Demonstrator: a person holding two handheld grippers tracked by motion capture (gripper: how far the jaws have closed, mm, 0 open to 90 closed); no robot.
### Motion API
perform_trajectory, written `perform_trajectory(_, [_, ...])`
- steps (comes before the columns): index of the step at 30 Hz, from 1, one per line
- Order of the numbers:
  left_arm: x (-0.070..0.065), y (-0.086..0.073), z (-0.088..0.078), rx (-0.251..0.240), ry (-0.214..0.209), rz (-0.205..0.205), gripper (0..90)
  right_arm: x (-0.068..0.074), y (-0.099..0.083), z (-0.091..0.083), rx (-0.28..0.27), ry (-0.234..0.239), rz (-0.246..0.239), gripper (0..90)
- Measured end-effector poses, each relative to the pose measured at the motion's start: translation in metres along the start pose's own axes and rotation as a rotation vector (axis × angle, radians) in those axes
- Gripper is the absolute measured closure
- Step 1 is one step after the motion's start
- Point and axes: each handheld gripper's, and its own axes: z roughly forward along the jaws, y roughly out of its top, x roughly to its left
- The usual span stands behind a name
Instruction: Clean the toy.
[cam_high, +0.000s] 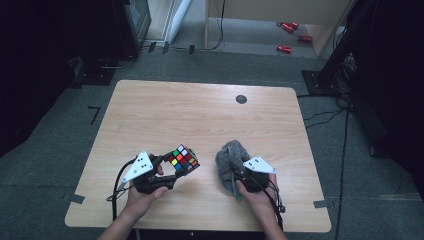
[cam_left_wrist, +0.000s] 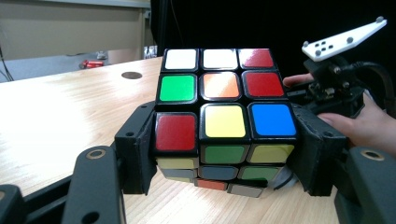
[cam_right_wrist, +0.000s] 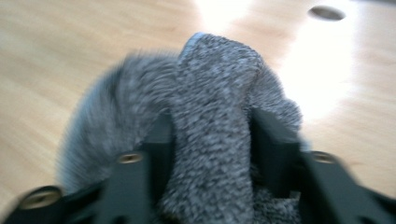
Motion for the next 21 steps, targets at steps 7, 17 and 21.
perform_trajectory(7, [0.004, -0.001, 0.001, 0.010, 0.018, -0.035, 34.5, 0.015, 0.011, -0.009, -0.061, 0.029, -0.034, 24.7])
perform_trajectory(17, [-0.009, 0.002, 0.007, 0.024, 0.007, -0.050, 34.5, 0.065, 0.021, -0.025, -0.213, 0.210, -0.146, 16.6])
perform_trajectory(21, [-0.016, 0.002, 0.012, 0.039, -0.009, -0.061, 34.5, 0.081, 0.019, -0.024, -0.227, 0.215, -0.193, 16.2])
